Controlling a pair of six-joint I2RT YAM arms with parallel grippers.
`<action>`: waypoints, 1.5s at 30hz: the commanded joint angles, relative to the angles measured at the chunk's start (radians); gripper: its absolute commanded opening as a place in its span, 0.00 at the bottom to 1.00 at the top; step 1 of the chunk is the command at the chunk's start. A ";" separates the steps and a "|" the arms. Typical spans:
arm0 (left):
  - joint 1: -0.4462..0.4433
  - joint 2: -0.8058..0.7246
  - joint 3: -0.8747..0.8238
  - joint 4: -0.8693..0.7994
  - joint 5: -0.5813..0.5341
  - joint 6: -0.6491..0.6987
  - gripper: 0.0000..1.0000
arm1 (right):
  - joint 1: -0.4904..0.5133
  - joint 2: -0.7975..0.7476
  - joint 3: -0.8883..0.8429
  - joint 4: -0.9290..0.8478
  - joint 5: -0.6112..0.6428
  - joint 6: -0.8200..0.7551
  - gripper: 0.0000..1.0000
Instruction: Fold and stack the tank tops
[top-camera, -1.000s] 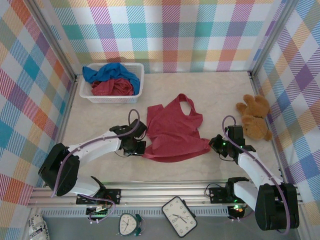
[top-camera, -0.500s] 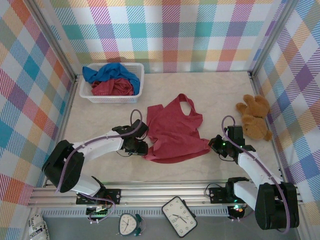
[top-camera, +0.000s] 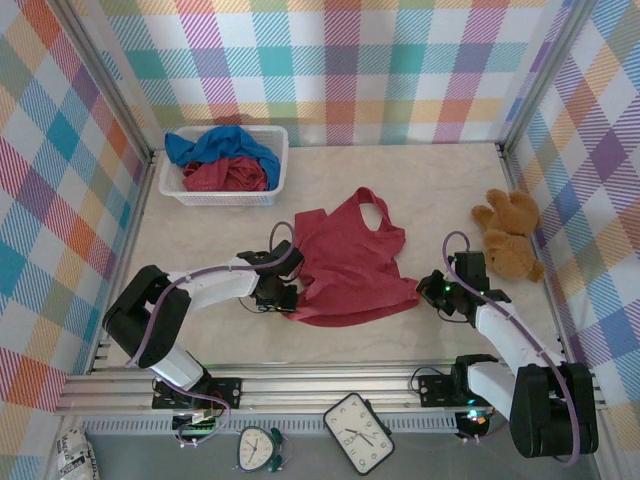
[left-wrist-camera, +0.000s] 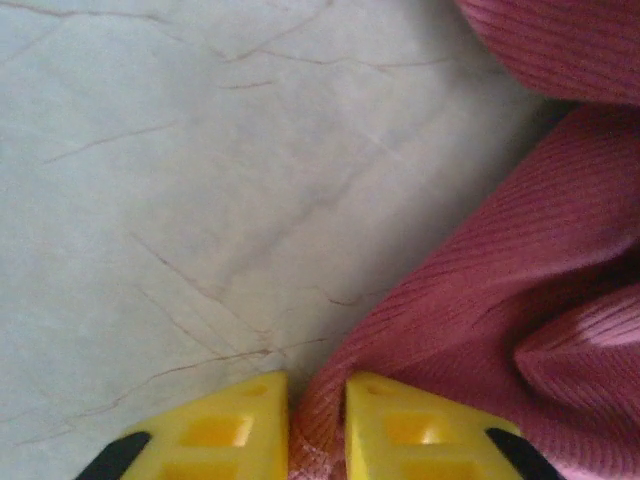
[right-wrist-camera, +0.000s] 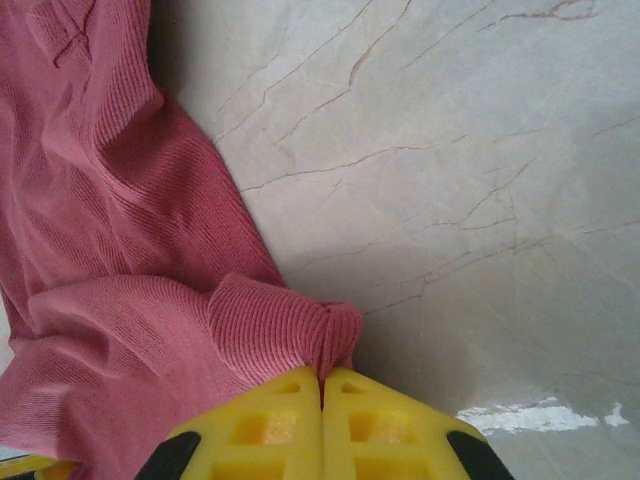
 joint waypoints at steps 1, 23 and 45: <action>-0.014 0.043 0.012 0.041 0.061 0.012 0.07 | -0.006 0.000 0.005 -0.003 -0.015 -0.019 0.00; -0.003 -0.316 0.936 -0.531 -0.485 0.170 0.00 | -0.006 -0.233 0.601 0.066 -0.127 -0.081 0.00; 0.216 0.256 1.644 -0.364 -0.440 0.417 0.00 | -0.016 0.222 1.021 0.264 -0.053 -0.052 0.00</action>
